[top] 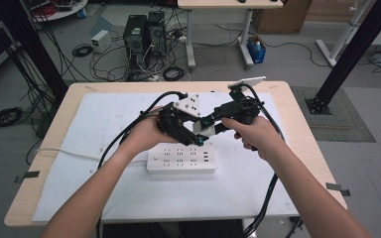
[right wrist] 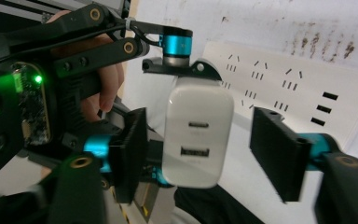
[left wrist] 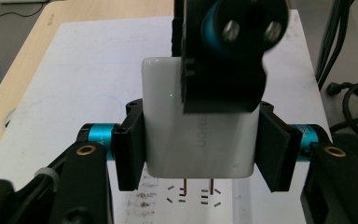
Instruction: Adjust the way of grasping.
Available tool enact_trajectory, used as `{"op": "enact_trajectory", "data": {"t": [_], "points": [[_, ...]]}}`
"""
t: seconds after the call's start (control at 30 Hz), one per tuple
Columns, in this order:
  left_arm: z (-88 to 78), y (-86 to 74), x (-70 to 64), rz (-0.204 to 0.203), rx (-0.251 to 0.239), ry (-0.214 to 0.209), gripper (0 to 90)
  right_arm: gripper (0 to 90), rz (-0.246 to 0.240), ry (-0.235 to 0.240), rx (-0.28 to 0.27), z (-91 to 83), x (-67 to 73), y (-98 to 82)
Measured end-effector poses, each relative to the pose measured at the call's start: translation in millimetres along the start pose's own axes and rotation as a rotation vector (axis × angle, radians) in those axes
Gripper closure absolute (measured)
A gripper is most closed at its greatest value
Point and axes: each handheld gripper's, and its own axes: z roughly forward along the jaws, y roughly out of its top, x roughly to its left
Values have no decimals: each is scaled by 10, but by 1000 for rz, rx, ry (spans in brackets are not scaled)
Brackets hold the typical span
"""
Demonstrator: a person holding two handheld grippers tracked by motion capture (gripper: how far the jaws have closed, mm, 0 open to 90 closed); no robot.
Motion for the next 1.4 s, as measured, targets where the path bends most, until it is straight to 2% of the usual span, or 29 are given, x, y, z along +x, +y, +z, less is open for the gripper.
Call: {"op": "enact_trajectory", "data": {"t": [0.13, 0.23, 0.3, 0.33, 0.4, 0.43, 0.47, 0.53, 0.63, 0.67, 0.7, 0.77, 0.83, 0.93, 0.97, 1.03, 1.1, 1.13, 1.2, 1.27, 1.4], "points": [[10, 4, -14, 7, 3, 10, 425, 592, -16, -7, 6, 30, 22, 6], [17, 8, -30, 29, 4, 35, 424, 608, -14, -3, -1, 30, 5, 9], [15, 19, -37, 28, 12, 44, 420, 622, -19, 8, -10, 24, -21, 10], [19, 23, -41, 25, 11, 58, 392, 622, -18, 13, -4, 22, -27, 13], [15, 19, -44, 10, 38, 80, 312, 623, -33, -10, -14, 0, -23, 9], [-1, 6, -35, 4, 54, 81, 284, 623, -38, -8, -3, -16, -30, 12], [-26, -14, -26, -2, 72, 83, 278, 623, -48, -19, -17, -44, -31, 10], [-94, -67, -9, -16, 117, 108, 243, 623, -85, -63, -28, -120, -30, 20], [-223, -175, 27, -80, 201, 124, 219, 622, -187, -192, -15, -248, 14, 40], [-263, -221, 40, -107, 235, 128, 219, 623, -235, -248, -3, -286, 37, 45], [-312, -266, 71, -120, 296, 130, 218, 622, -271, -295, 11, -319, 67, 46], [-392, -379, 112, -159, 375, 171, 218, 623, -345, -382, 37, -391, 114, 45], [-467, -511, 178, -235, 461, 182, 219, 622, -414, -462, 67, -445, 167, 44], [-561, -721, 274, -350, 581, 223, 218, 622, -523, -571, 107, -496, 243, 42], [-590, -789, 304, -388, 617, 223, 218, 622, -540, -595, 117, -513, 263, 42], [-646, -900, 350, -425, 679, 238, 218, 622, -584, -652, 137, -541, 303, 41], [-715, -982, 392, -457, 702, 250, 218, 622, -619, -682, 164, -566, 315, 51], [-748, -1011, 408, -478, 694, 252, 218, 622, -628, -692, 173, -578, 320, 51], [-814, -1047, 432, -493, 682, 256, 218, 622, -637, -700, 186, -595, 317, 50], [-862, -1063, 438, -501, 673, 261, 218, 622, -640, -708, 189, -604, 312, 42], [-934, -1046, 415, -490, 652, 272, 218, 622, -655, -705, 196, -613, 308, 34]]}}
